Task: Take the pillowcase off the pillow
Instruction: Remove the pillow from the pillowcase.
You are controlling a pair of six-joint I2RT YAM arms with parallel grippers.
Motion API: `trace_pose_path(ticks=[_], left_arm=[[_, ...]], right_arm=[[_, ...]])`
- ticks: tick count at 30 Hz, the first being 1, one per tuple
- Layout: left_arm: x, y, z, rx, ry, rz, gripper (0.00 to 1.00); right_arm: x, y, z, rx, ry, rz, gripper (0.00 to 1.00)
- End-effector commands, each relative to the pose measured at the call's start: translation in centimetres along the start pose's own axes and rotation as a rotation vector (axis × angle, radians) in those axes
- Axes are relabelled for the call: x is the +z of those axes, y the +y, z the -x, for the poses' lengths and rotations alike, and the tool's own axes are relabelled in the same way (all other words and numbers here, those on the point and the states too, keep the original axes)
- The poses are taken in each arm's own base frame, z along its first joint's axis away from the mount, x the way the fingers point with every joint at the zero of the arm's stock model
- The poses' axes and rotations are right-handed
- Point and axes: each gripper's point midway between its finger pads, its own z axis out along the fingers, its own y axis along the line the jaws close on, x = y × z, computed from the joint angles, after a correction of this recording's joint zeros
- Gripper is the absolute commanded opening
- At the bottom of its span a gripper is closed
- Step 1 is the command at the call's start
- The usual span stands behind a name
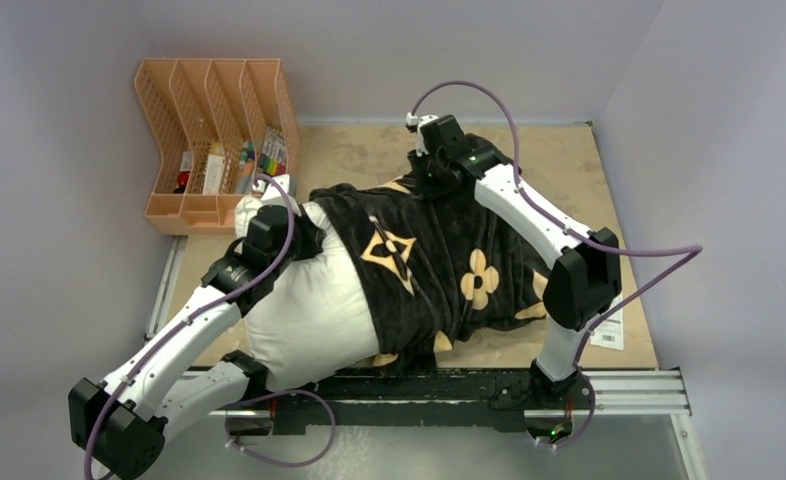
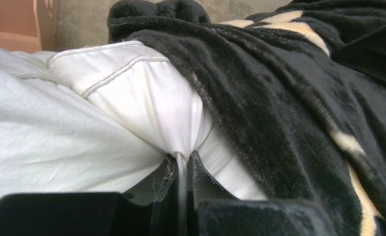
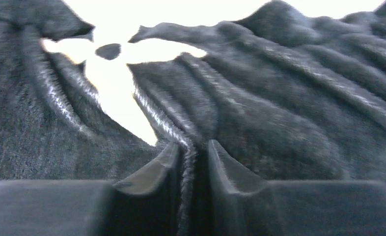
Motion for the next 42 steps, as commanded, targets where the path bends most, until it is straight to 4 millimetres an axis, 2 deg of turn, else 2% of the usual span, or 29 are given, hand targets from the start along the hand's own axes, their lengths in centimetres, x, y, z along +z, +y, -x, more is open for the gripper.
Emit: trace_pose_path(ticks=[1, 3, 5, 7, 10, 13, 15, 17, 20, 23, 27, 31, 34, 35, 37, 39, 42], left_arm=[[-0.9, 2.9, -3.3, 0.076, 0.116, 0.088, 0.00], [-1.0, 3.1, -3.2, 0.073, 0.108, 0.099, 0.00], [-1.1, 3.3, -3.1, 0.069, 0.101, 0.108, 0.00], [-1.1, 3.3, -3.0, 0.068, 0.098, 0.107, 0.00], [-1.2, 3.2, -3.1, 0.072, 0.102, 0.104, 0.00], [-1.2, 3.2, -3.0, 0.069, 0.095, 0.102, 0.00], [-1.2, 3.2, -3.0, 0.066, 0.093, 0.102, 0.00], [-1.1, 3.3, -3.0, 0.068, 0.096, 0.104, 0.00], [-1.2, 3.3, -3.0, 0.070, 0.095, 0.105, 0.00], [-1.2, 3.3, -2.9, 0.068, 0.087, 0.108, 0.00], [-1.3, 3.4, -2.9, 0.067, 0.088, 0.108, 0.00], [-1.3, 3.3, -2.9, 0.065, 0.088, 0.106, 0.00], [-1.3, 3.3, -3.0, 0.066, 0.088, 0.106, 0.00], [-1.3, 3.3, -2.9, 0.066, 0.087, 0.106, 0.00], [-1.2, 3.3, -3.0, 0.066, 0.089, 0.107, 0.00], [-1.2, 3.4, -3.0, 0.066, 0.091, 0.108, 0.00], [-1.3, 3.4, -3.0, 0.066, 0.089, 0.109, 0.00]], right_arm=[[-3.3, -7.6, 1.6, 0.039, -0.130, -0.345, 0.09], [-5.0, -9.9, 2.9, 0.079, -0.207, -0.397, 0.01], [-6.3, -13.0, 3.6, 0.140, -0.249, -0.448, 0.00], [-7.2, -15.3, 3.6, 0.190, -0.251, -0.484, 0.00], [-7.9, -16.3, 3.7, 0.219, -0.245, -0.494, 0.00], [-7.9, -14.0, 4.6, 0.211, -0.253, -0.354, 0.03], [-8.1, -11.9, 5.8, 0.183, -0.280, -0.243, 0.21], [-8.5, -9.3, 6.5, 0.188, -0.295, -0.123, 0.45], [-9.0, -6.8, 7.4, 0.170, -0.308, -0.041, 0.64], [-7.6, -4.3, 7.1, 0.120, -0.253, -0.008, 0.68], [-4.9, -1.1, 5.4, 0.042, -0.160, -0.004, 0.70], [-3.1, -2.0, 3.3, 0.028, -0.077, -0.097, 0.70], [-2.9, -3.2, 2.8, 0.018, -0.067, -0.160, 0.68], [-2.8, -3.5, 2.5, 0.013, -0.061, -0.175, 0.63], [-2.7, -4.2, 2.1, -0.015, -0.050, -0.210, 0.52], [-2.8, -5.9, 2.2, -0.028, -0.053, -0.303, 0.32], [-3.3, -8.0, 2.6, -0.029, -0.065, -0.396, 0.08]])
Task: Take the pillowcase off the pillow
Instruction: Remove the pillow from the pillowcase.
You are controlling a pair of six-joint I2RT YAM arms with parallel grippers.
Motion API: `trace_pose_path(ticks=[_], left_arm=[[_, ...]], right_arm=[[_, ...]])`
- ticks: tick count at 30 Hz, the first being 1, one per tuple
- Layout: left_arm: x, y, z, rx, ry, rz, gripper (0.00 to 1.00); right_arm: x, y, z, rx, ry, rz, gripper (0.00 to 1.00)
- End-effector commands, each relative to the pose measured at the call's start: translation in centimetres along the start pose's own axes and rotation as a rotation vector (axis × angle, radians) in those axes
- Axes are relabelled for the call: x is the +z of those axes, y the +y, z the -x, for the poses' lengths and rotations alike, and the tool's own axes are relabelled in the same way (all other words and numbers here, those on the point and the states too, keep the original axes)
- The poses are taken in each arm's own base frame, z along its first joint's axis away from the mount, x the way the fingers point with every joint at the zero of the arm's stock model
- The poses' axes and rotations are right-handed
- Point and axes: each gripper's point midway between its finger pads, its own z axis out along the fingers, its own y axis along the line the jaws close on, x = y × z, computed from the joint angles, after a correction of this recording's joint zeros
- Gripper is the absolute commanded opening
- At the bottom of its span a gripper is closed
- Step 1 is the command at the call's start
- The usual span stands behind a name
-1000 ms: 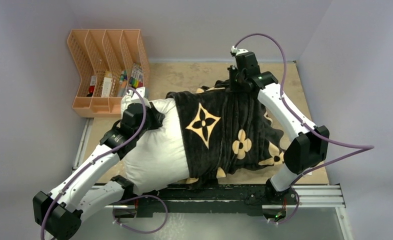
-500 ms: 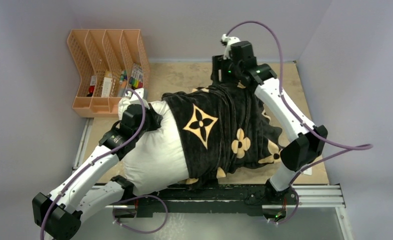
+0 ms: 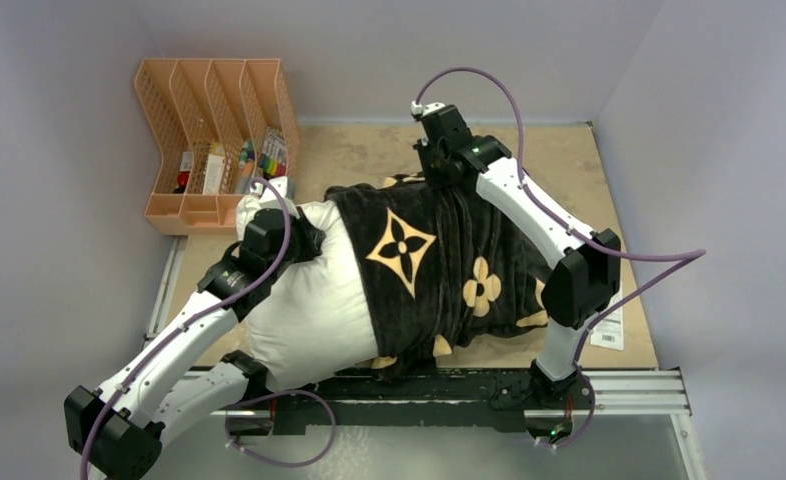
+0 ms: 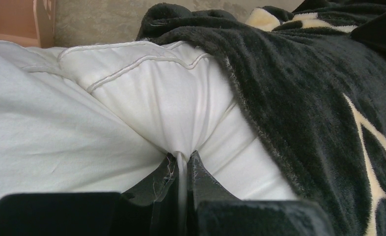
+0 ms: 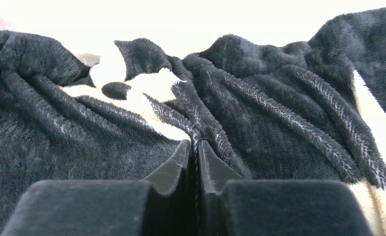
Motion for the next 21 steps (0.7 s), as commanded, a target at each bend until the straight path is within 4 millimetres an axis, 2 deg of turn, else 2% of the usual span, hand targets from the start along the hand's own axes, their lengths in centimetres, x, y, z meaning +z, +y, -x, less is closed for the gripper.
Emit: trace_pose_path(ticks=[1, 2, 4, 8, 11, 17, 19, 20, 21], left_arm=[[-0.7, 3.3, -3.3, 0.069, 0.112, 0.110, 0.00], [-0.7, 3.3, -3.2, 0.068, 0.110, 0.110, 0.00], [-0.7, 3.4, -3.3, 0.070, 0.111, 0.112, 0.00], [-0.7, 3.4, -3.2, 0.066, 0.108, 0.113, 0.00], [-0.6, 3.6, -3.2, 0.065, 0.107, 0.126, 0.00], [-0.3, 4.1, -3.5, 0.068, 0.117, 0.156, 0.00], [-0.1, 4.0, -3.5, 0.072, 0.123, 0.158, 0.00], [0.0, 4.0, -3.5, 0.073, 0.126, 0.158, 0.00], [0.2, 3.7, -3.1, 0.071, 0.120, 0.150, 0.00]], right_arm=[[-1.4, -5.9, 1.2, -0.012, -0.042, -0.236, 0.04], [-1.5, -6.7, 1.4, 0.005, -0.050, -0.249, 0.00], [-1.5, -8.9, 1.8, 0.062, -0.063, -0.272, 0.00], [-2.4, -15.2, 2.5, 0.226, -0.084, -0.378, 0.00], [-2.8, -16.9, 3.4, 0.280, -0.117, -0.389, 0.00], [-3.4, -15.0, 5.0, 0.270, -0.144, -0.258, 0.00], [-4.0, -12.9, 5.6, 0.250, -0.158, -0.129, 0.01], [-4.4, -11.4, 5.7, 0.230, -0.155, -0.043, 0.12], [-5.0, -9.9, 5.6, 0.216, -0.144, 0.040, 0.18]])
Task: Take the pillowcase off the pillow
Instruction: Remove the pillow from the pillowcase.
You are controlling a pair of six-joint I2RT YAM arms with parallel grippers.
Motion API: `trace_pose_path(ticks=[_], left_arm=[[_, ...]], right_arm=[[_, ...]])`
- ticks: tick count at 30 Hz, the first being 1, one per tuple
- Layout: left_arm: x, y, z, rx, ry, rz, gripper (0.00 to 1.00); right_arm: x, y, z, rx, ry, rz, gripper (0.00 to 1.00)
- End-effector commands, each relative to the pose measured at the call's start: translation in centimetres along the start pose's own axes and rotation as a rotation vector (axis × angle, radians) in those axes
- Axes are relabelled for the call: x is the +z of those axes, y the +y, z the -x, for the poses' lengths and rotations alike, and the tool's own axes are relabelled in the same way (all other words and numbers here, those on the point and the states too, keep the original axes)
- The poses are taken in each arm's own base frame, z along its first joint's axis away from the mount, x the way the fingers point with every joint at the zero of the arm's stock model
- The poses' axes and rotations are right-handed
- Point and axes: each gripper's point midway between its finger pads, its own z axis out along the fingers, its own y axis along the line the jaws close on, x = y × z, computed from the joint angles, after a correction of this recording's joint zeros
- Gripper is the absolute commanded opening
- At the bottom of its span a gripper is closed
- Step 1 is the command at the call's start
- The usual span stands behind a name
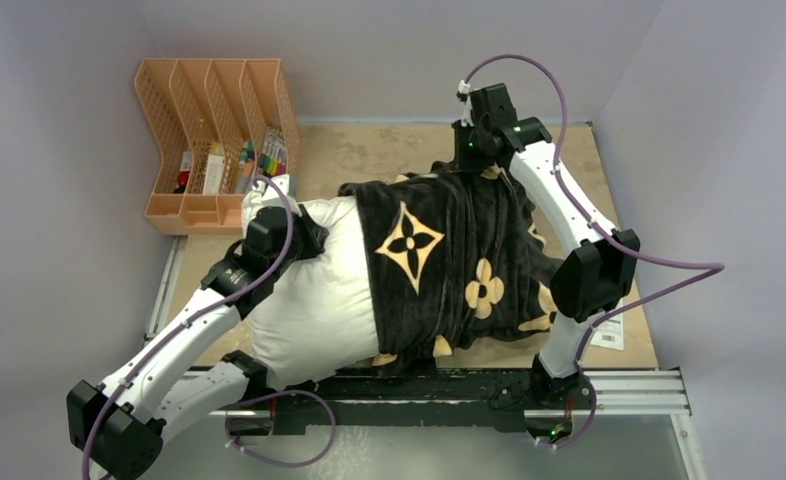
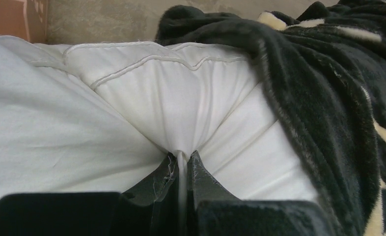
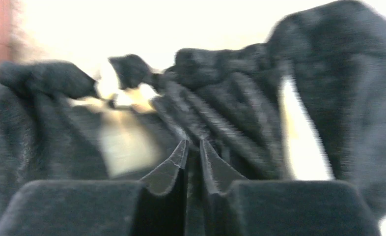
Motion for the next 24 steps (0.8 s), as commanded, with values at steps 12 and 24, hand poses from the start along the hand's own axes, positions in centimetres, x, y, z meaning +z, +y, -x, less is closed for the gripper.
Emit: trace_pose_path(ticks=[12, 24], left_arm=[[7.2, 2.6, 10.9, 0.035, 0.037, 0.138, 0.00], [6.9, 2.1, 12.8, 0.035, 0.070, 0.122, 0.68]], right_arm=[[-12.6, 0.7, -4.7, 0.002, -0.160, 0.242, 0.73], [-7.5, 2.7, -16.4, 0.118, 0.101, 0.150, 0.63]])
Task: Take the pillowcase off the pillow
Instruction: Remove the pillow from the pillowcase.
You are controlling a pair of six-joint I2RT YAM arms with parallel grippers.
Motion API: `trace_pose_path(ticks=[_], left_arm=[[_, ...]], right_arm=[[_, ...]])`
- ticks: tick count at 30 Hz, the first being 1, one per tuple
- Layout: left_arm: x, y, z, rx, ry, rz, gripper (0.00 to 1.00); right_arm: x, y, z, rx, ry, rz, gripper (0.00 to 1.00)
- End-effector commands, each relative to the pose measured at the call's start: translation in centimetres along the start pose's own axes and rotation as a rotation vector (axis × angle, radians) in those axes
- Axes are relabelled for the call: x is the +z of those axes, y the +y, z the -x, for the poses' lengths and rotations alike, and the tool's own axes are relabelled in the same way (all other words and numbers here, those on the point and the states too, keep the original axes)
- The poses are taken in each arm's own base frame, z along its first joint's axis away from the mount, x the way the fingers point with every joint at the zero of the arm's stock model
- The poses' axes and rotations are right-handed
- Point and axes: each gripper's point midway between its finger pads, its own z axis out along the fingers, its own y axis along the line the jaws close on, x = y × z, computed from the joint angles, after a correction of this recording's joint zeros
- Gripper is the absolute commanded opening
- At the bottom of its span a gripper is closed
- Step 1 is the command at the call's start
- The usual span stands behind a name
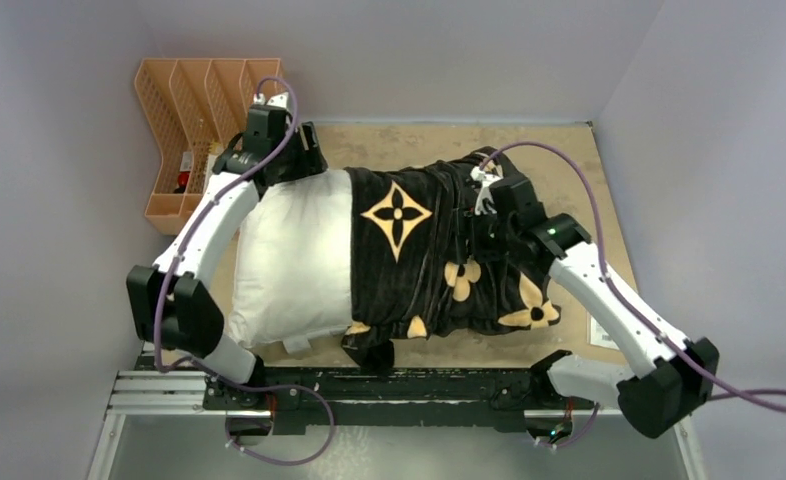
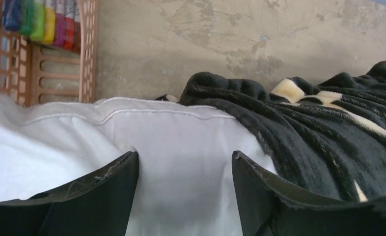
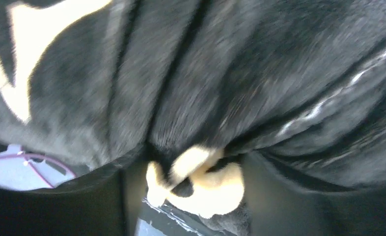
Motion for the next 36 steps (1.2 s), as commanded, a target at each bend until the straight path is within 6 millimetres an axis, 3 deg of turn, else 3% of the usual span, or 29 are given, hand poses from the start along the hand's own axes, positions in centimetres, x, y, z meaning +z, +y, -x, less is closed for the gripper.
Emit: trace_pose_path(ticks=[1, 5, 8, 11, 15, 17, 19, 23, 25, 26, 29, 31, 34, 36], left_arm=[[-5.2, 0.6, 1.0, -0.004, -0.099, 0.003, 0.70], [-9.1, 2.6, -3.7, -0.007, -0.030, 0.034, 0.75], [-12.0, 2.9, -7.1, -0.023, 0.034, 0.002, 0.75], [-14.5, 2.6, -10.7, -0.069, 0.103, -0.060, 0.75], [-17.0, 2.0, -15.3, -0.131, 0.216, -0.146, 0.79], [-17.8, 2.4, -17.1, -0.147, 0.252, -0.143, 0.80], [-17.8, 2.6, -18.4, -0.154, 0.279, -0.150, 0.80], [-15.6, -0.7, -19.2, -0.238, 0.292, -0.342, 0.82], [-14.5, -0.6, -18.5, -0.179, 0.245, -0.285, 0.81], [-13.9, -0.6, -18.5, -0.142, 0.239, -0.245, 0.76], [-12.0, -0.1, -17.4, -0.093, 0.155, -0.095, 0.25], [-11.4, 0.9, -15.9, -0.096, 0.078, -0.020, 0.02], [-11.0, 1.3, -14.4, -0.083, 0.025, 0.021, 0.00], [-10.8, 1.6, -14.3, -0.056, 0.034, 0.049, 0.00]], right_arm=[[2.9, -2.5, 0.0, 0.112, -0.002, -0.171, 0.49], [4.0, -2.5, 2.3, 0.124, -0.067, -0.191, 0.14], [3.7, -1.3, 4.2, 0.119, -0.138, -0.132, 0.06], [3.3, -0.7, 5.4, 0.124, -0.197, -0.103, 0.05], [3.8, -0.1, 5.0, 0.106, -0.182, -0.063, 0.09], [4.3, 1.1, 4.5, 0.057, -0.145, 0.018, 0.09], [4.5, 2.2, 3.7, 0.003, -0.081, 0.084, 0.10], [4.5, 1.2, 3.2, -0.019, -0.063, 0.038, 0.12], [4.0, 0.5, 3.5, -0.033, -0.080, -0.007, 0.15], [3.5, 0.3, 3.7, -0.041, -0.084, -0.026, 0.18], [1.5, 0.0, 4.1, -0.061, -0.099, -0.063, 0.45], [-0.2, 0.4, 4.2, -0.056, -0.125, -0.055, 0.57], [-2.6, 1.5, 3.1, -0.047, -0.155, 0.019, 0.66], [-3.6, 2.5, 1.4, -0.044, -0.139, 0.094, 0.66]])
